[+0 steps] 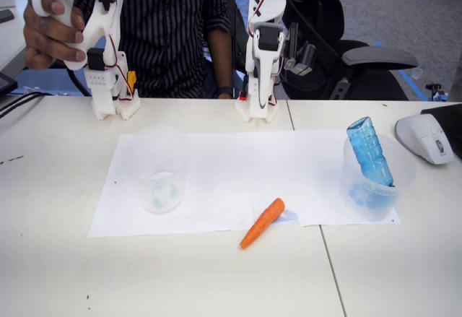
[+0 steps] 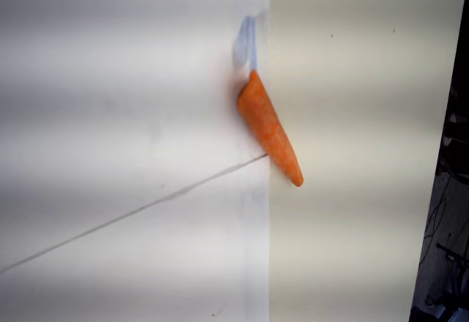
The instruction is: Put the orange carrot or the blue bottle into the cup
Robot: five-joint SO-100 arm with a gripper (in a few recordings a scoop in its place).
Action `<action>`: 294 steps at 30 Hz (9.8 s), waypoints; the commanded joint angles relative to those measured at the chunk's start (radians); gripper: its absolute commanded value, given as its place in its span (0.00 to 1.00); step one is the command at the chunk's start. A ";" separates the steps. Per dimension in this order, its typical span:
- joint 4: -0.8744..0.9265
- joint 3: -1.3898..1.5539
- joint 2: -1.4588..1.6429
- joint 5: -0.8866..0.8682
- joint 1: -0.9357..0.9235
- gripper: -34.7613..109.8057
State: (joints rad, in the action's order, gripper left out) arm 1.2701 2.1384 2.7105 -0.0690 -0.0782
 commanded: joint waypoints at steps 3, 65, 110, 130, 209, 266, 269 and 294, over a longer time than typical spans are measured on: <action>0.009 -0.347 -0.106 -0.003 -0.109 0.27; -0.034 -0.854 -1.091 0.729 -0.121 0.34; 0.069 -1.207 -1.600 0.719 -0.034 0.40; 0.054 -1.210 -1.684 0.721 -0.038 0.40; 0.069 -1.273 -1.796 0.719 -0.058 0.31; 0.164 -1.273 -1.273 0.523 -0.060 0.25; 0.164 -1.273 -1.213 0.529 -0.071 0.25; 0.288 -1.273 -0.939 0.534 -0.342 0.25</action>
State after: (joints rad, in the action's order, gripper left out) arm 1.5570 0.9342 1.6214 0.4587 -0.3421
